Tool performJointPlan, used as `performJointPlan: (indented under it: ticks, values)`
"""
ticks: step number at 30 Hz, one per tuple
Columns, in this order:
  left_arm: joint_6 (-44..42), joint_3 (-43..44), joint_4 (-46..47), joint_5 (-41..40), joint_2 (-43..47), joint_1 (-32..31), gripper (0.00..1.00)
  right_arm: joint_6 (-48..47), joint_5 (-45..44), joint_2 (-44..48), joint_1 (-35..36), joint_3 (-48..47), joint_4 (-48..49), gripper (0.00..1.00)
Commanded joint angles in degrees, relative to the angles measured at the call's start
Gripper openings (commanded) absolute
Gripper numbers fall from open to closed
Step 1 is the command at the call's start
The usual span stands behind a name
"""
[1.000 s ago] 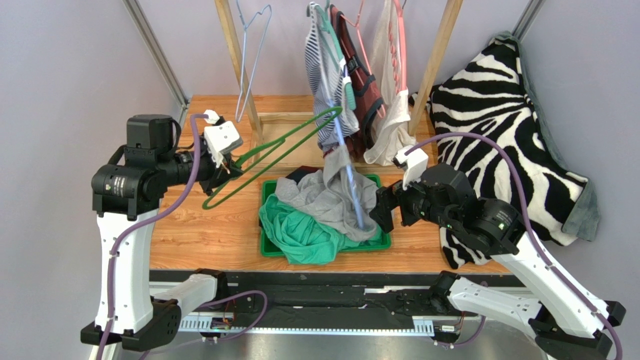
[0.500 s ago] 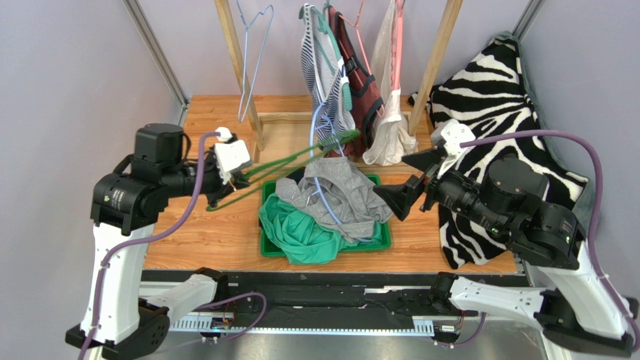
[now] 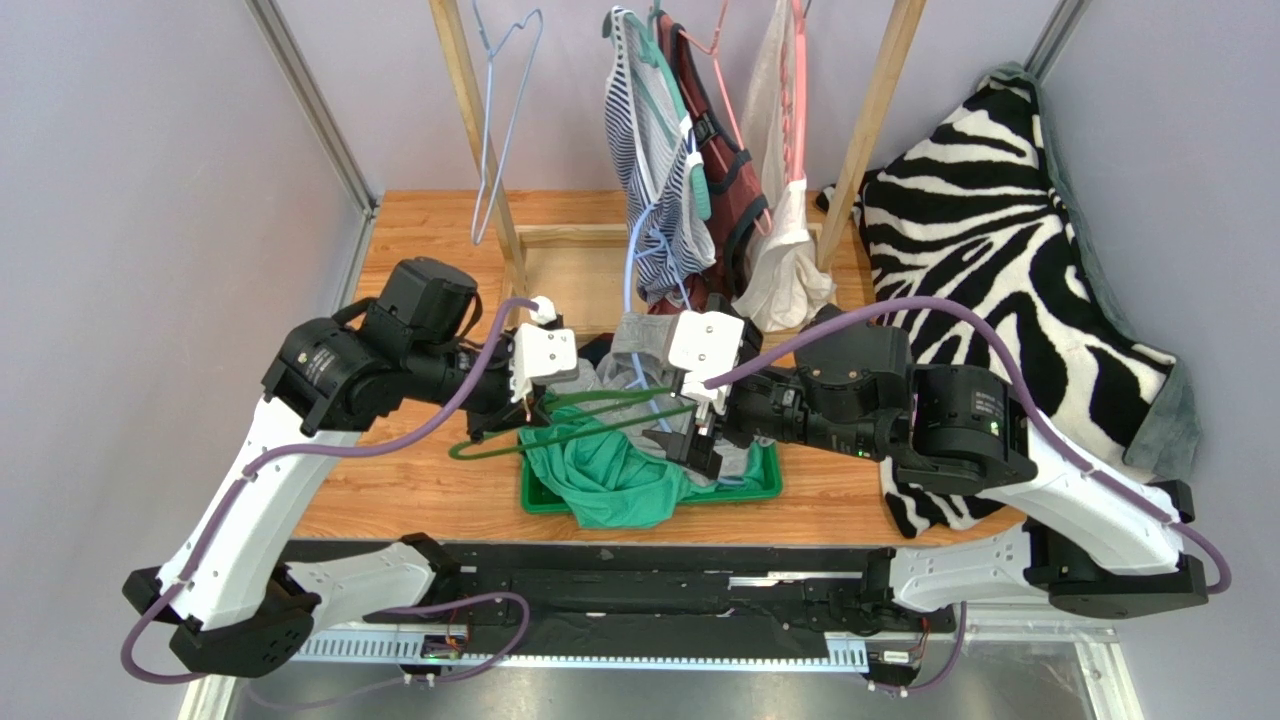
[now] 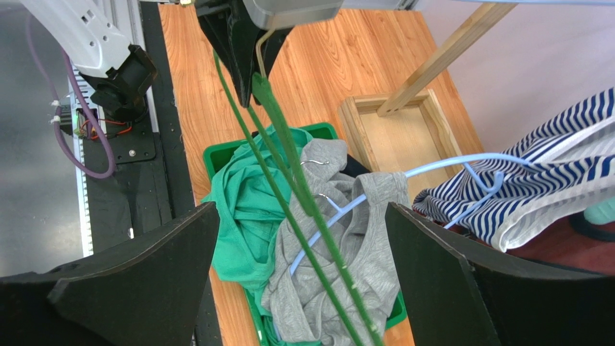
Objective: Remove the tank top from the hanger
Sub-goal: Place the hanger at the clothesline.
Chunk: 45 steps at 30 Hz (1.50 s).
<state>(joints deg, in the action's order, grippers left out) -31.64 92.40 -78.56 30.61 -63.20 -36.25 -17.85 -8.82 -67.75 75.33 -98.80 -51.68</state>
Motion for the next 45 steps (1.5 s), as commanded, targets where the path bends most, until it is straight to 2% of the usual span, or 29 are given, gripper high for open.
performJointPlan:
  ticks: [1, 5, 10, 17, 20, 21, 23, 24, 26, 27, 28, 29, 30, 31, 32, 33, 34, 39, 45]
  values:
    - [0.8, -1.7, -17.8, 3.1, 0.3, -2.7, 0.0, -3.9, 2.3, 0.8, 0.3, -0.5, 1.8, 0.91]
    - [0.8, -2.8, -17.9, 3.4, 0.3, -5.3, 0.0, -4.3, 4.1, -1.1, -0.4, 0.2, 2.3, 0.9]
    - [0.5, -0.6, -17.9, 3.5, 0.5, -7.2, 0.0, -2.2, 11.4, -3.3, -2.2, 1.5, 2.7, 0.8]
    - [0.0, 2.1, -17.9, 5.2, 1.1, -8.0, 0.0, 1.8, 18.4, -5.6, -5.4, 2.5, 4.9, 0.72]
    - [-0.4, 2.4, -17.9, 5.5, 1.8, -8.3, 0.0, 3.1, 21.3, -5.7, -7.1, 3.9, 6.3, 0.61]
    - [-0.4, 2.7, -17.9, 5.8, 2.1, -8.5, 0.0, 4.1, 22.7, -5.9, -7.6, 4.1, 6.7, 0.49]
    - [-0.4, 2.9, -17.9, 6.0, 2.5, -8.5, 0.0, 5.0, 23.8, -6.1, -9.2, 4.5, 7.0, 0.33]
    - [-0.5, 3.0, -17.8, 6.4, 2.7, -8.5, 0.0, 5.4, 24.3, -6.1, -9.5, 4.5, 7.2, 0.18]
    - [-0.6, 3.2, -17.8, 6.5, 3.0, -8.6, 0.0, 5.8, 24.4, -5.9, -10.2, 4.8, 7.6, 0.05]
    - [-0.8, 3.7, -17.8, 6.4, 3.3, -8.5, 0.0, 5.9, 24.5, -5.6, -10.4, 4.9, 7.6, 0.0]
    - [-0.8, 4.0, -17.8, 6.3, 3.5, -8.5, 0.01, 6.5, 24.6, -5.3, -10.9, 5.3, 8.3, 0.0]
    - [-0.8, 4.5, -17.8, 6.3, 3.6, -8.5, 0.08, 6.9, 24.9, -4.9, -11.2, 5.7, 8.8, 0.0]
    - [-1.0, 5.8, -17.7, 6.1, 3.4, -8.5, 0.21, 7.2, 25.7, -4.7, -11.5, 6.0, 9.1, 0.0]
    - [-1.0, 6.6, -17.7, 6.0, 3.3, -8.5, 0.63, 7.6, 25.9, -4.1, -11.8, 6.3, 9.9, 0.0]
    - [-1.2, 7.5, -17.7, 5.9, 3.4, -8.5, 0.79, 7.8, 25.9, -3.6, -12.0, 6.3, 10.4, 0.0]
    - [-1.6, 9.3, -17.1, 5.7, 3.6, -8.5, 0.91, 7.8, 25.9, -3.4, -12.0, 6.5, 10.7, 0.0]
    - [-1.6, 10.2, -16.6, 5.6, 3.9, -8.5, 0.97, 8.0, 25.8, -2.8, -12.5, 6.5, 10.8, 0.0]
    - [-3.1, 15.9, -13.7, 4.7, 7.3, -8.5, 0.97, 8.4, 25.7, -1.4, -13.4, 6.3, 10.8, 0.0]
    - [-3.2, 10.0, -11.0, -1.1, 11.9, -8.5, 0.97, 8.5, 26.8, 2.3, -13.6, 5.6, 8.1, 0.0]
